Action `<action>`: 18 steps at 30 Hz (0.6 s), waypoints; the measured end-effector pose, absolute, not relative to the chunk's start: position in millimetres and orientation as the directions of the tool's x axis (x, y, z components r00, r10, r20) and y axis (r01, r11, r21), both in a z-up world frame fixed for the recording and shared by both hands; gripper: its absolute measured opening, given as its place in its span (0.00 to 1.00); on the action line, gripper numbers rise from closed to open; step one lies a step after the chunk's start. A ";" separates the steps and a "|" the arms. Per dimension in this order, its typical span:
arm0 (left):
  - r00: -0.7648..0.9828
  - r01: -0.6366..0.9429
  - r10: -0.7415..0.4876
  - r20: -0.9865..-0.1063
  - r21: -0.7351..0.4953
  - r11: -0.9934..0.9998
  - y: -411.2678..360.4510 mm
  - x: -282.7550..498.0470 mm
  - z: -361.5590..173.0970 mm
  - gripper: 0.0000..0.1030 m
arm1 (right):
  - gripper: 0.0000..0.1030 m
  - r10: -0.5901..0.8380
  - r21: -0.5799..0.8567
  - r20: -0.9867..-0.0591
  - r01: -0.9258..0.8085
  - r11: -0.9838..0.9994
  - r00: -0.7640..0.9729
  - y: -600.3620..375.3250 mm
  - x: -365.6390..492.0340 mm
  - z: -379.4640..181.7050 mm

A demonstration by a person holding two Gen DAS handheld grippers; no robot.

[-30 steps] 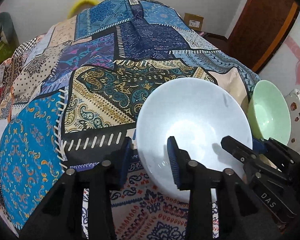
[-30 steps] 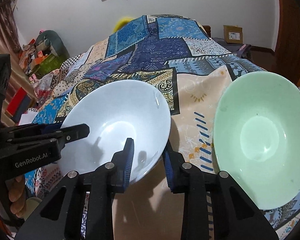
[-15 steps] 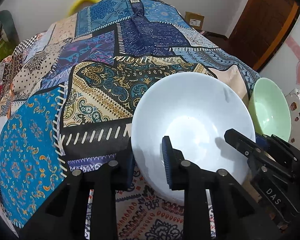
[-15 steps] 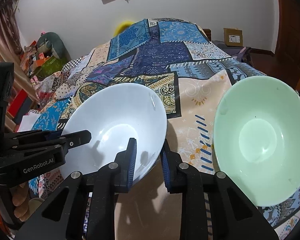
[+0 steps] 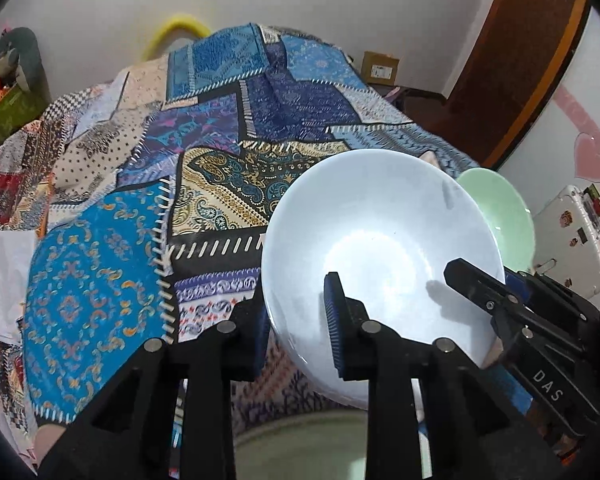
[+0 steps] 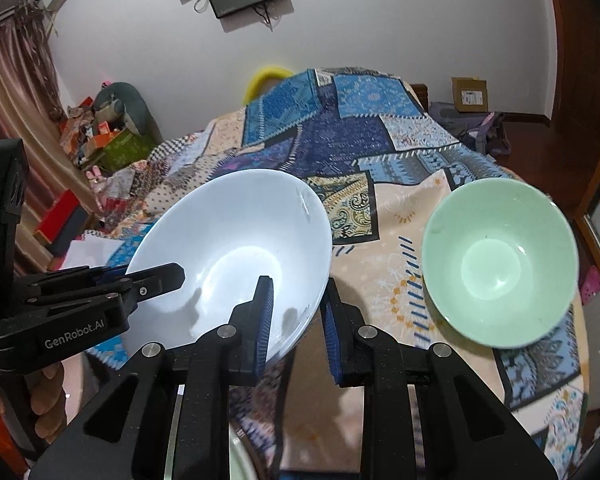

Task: Organize plates and bowls
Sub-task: 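Lift the spotted white bowl with the left gripper, then carry the spotted white bowl with the left gripper toward the pale pink bowl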

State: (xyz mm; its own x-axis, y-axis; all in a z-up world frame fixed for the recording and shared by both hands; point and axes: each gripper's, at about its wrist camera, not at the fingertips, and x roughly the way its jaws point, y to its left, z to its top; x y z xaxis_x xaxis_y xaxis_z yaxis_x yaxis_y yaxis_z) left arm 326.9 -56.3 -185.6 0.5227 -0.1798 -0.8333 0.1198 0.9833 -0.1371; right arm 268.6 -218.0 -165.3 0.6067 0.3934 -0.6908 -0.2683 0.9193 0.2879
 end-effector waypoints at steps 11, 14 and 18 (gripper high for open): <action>0.582 0.117 -0.188 -0.791 -0.147 0.982 -42.7 264.4 -138.2 0.24 | 0.21 0.416 0.288 -0.664 -0.301 0.909 0.622 -202.1 232.7 -141.6; 0.592 0.108 -0.185 -0.784 -0.150 0.983 -35.9 249.4 -130.7 0.24 | 0.21 0.428 0.297 -0.653 -0.309 0.904 0.625 -198.0 223.2 -138.6; 0.604 0.098 -0.179 -0.777 -0.151 0.984 -24.9 230.4 -123.9 0.24 | 0.21 0.451 0.316 -0.640 -0.322 0.892 0.622 -191.1 212.3 -136.7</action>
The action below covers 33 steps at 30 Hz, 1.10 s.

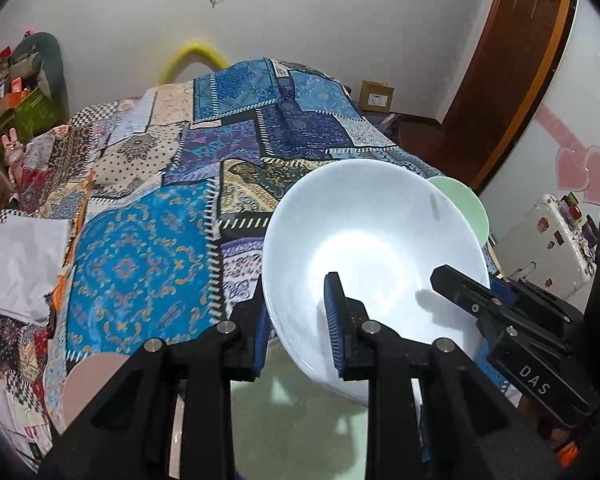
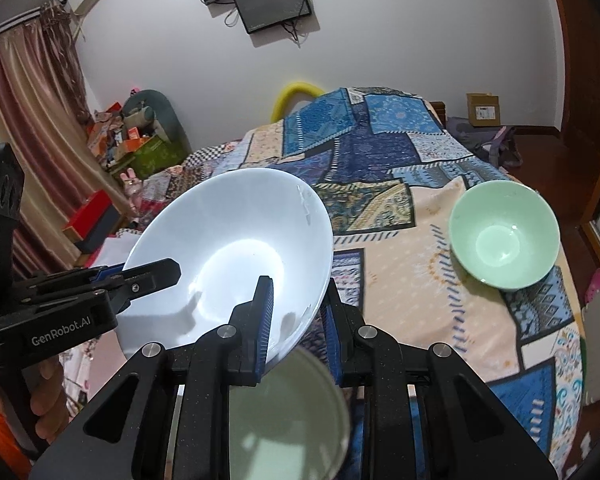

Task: Organize plates and bowls
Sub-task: 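Carry the spotted white bowl with the left gripper toward the pale pink bowl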

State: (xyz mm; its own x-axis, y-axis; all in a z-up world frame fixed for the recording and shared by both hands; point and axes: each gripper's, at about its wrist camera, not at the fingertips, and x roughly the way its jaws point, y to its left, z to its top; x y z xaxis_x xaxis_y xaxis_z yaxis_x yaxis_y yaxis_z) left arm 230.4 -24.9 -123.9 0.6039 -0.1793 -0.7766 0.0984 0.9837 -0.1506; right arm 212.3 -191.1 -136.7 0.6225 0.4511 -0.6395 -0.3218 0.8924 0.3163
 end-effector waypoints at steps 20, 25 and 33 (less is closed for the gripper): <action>0.648 -0.006 -0.141 -0.748 -0.190 0.982 58.5 149.0 -107.9 0.24 | 0.21 0.519 0.301 -0.632 -0.435 0.848 0.575 -116.4 167.5 -130.7; 0.651 -0.045 -0.116 -0.750 -0.191 0.981 81.5 137.4 -110.6 0.24 | 0.21 0.541 0.305 -0.636 -0.464 0.832 0.550 -94.1 160.2 -134.1; 0.642 -0.098 -0.087 -0.762 -0.194 0.976 115.5 121.5 -122.3 0.24 | 0.21 0.565 0.312 -0.647 -0.497 0.809 0.512 -66.7 155.1 -140.4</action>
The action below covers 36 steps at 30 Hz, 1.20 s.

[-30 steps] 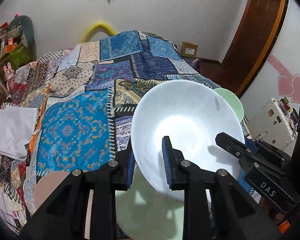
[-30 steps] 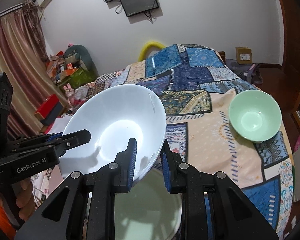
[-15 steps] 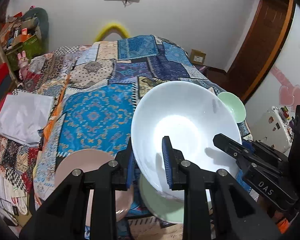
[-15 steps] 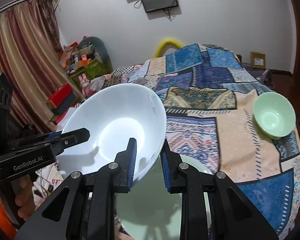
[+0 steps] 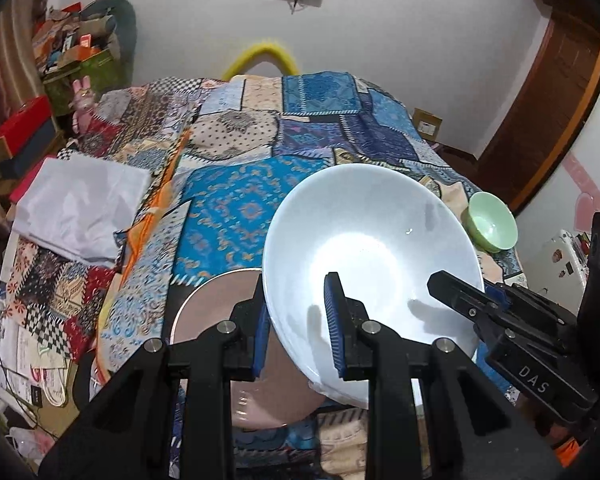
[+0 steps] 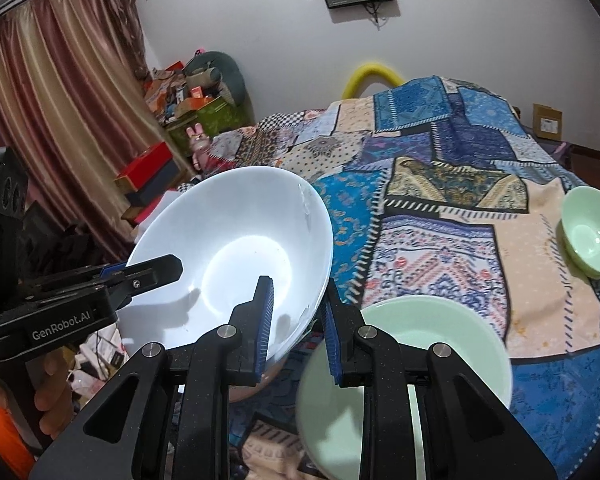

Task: Organize plates and bowls
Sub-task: 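Carry the spotted white bowl with the left gripper toward the pale pink bowl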

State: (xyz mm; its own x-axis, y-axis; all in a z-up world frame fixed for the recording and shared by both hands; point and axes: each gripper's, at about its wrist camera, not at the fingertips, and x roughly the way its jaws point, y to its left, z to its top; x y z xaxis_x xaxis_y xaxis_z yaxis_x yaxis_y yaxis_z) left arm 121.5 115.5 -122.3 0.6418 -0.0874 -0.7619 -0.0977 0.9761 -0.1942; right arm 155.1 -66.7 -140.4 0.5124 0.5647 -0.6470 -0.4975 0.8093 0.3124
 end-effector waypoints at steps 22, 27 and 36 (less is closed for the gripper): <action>0.549 -0.170 -0.053 -0.834 -0.174 0.970 158.5 110.7 -177.4 0.24 | 0.21 0.573 0.332 -0.715 -0.528 0.782 0.399 -22.1 148.9 -177.3; 0.523 -0.178 -0.056 -0.850 -0.173 0.969 164.3 110.6 -190.9 0.24 | 0.21 0.570 0.337 -0.732 -0.528 0.779 0.374 -15.4 148.1 -186.0; 0.474 -0.204 -0.076 -0.877 -0.193 0.960 177.6 108.5 -214.5 0.24 | 0.21 0.556 0.332 -0.763 -0.539 0.774 0.330 -1.9 147.2 -202.3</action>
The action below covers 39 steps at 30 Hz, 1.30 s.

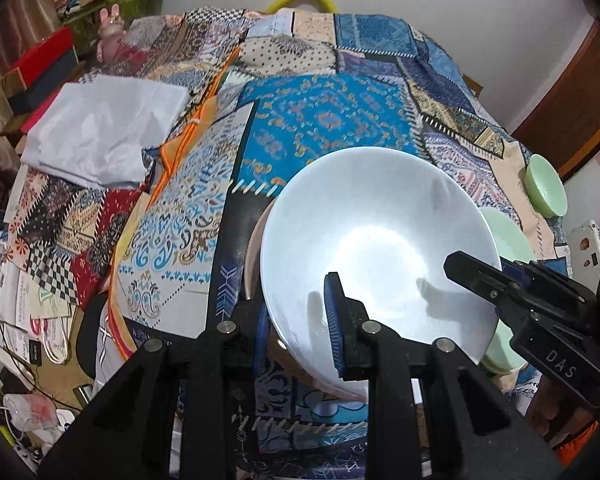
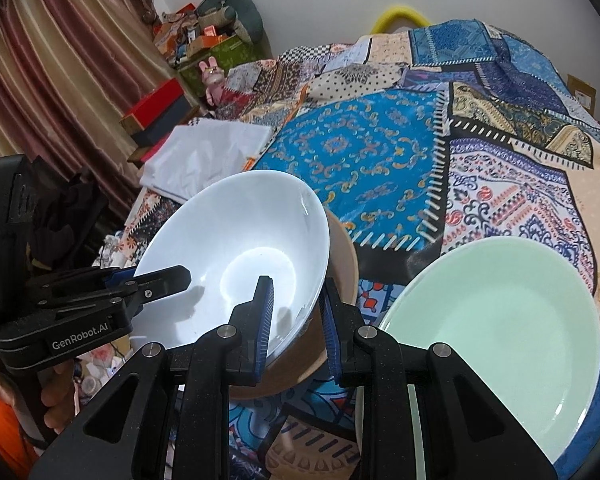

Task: Organize plates and bowls
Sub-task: 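Carry the spotted white bowl with the left gripper toward the pale pink bowl, then lower the white bowl into the pink bowl and open the left gripper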

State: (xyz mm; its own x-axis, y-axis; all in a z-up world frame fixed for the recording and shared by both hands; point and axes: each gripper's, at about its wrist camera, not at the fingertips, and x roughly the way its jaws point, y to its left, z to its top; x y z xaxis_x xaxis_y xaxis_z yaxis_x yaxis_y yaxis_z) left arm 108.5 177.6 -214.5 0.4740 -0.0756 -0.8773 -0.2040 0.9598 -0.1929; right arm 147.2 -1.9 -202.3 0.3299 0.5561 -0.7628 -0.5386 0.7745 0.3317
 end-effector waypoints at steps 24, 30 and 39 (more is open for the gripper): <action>0.442 -0.211 -0.129 -0.888 -0.243 0.947 186.2 117.2 -231.4 0.23 | 0.24 0.535 0.309 -0.791 -0.560 0.769 0.298 0.2 149.6 -209.1; 0.442 -0.210 -0.130 -0.887 -0.244 0.947 187.2 117.1 -231.5 0.23 | 0.24 0.524 0.288 -0.790 -0.563 0.775 0.318 -3.1 148.9 -204.0; 0.455 -0.217 -0.104 -0.884 -0.223 0.950 187.4 118.7 -225.5 0.23 | 0.24 0.532 0.268 -0.783 -0.597 0.756 0.323 0.6 143.2 -201.3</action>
State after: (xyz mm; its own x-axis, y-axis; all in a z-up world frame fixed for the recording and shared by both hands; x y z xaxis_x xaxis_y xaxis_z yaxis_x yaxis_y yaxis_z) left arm 118.7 187.4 -225.5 0.4551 -0.1041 -0.8844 -0.2166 0.9504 -0.2233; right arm 143.2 0.6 -201.3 0.3229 0.5321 -0.7827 -0.5968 0.7563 0.2680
